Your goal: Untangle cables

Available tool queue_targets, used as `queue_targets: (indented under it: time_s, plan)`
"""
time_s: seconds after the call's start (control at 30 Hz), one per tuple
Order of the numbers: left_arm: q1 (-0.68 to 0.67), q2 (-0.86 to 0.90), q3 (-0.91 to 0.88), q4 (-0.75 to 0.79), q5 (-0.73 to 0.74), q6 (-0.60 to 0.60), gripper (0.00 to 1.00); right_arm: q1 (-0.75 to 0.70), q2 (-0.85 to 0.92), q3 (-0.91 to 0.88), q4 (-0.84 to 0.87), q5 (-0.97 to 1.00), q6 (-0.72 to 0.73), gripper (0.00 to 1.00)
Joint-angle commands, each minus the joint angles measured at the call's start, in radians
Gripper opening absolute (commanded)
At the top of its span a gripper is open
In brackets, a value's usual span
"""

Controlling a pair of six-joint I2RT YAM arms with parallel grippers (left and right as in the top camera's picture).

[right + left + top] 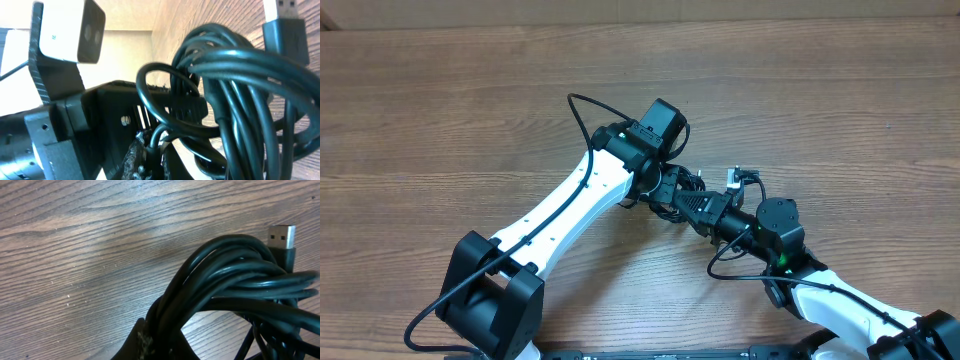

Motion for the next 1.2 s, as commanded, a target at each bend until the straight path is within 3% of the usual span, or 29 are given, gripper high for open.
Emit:
queue_targets:
  time_s: [0.0, 0.2, 0.57, 0.77, 1.17]
  plan:
    - [0.001, -0.024, 0.013, -0.020, 0.061, 0.040, 0.04, -0.043, -0.017, 0.009, 0.034, 0.014, -0.016, 0.04]
    - [-0.003, -0.024, 0.013, -0.022, 0.130, 0.049, 0.04, -0.061, -0.017, 0.009, 0.067, 0.021, -0.017, 0.04]
    - [-0.003, -0.025, 0.013, -0.017, 0.277, 0.169, 0.05, -0.061, -0.017, 0.009, -0.135, 0.207, -0.021, 0.04]
    - [0.006, -0.025, 0.013, -0.026, 0.304, 0.166, 0.04, -0.061, -0.017, 0.009, -0.211, 0.225, -0.021, 0.04]
    - [0.054, -0.025, 0.015, 0.087, 0.616, 0.168, 0.04, 0.016, -0.013, 0.009, -0.328, 0.295, -0.024, 0.04]
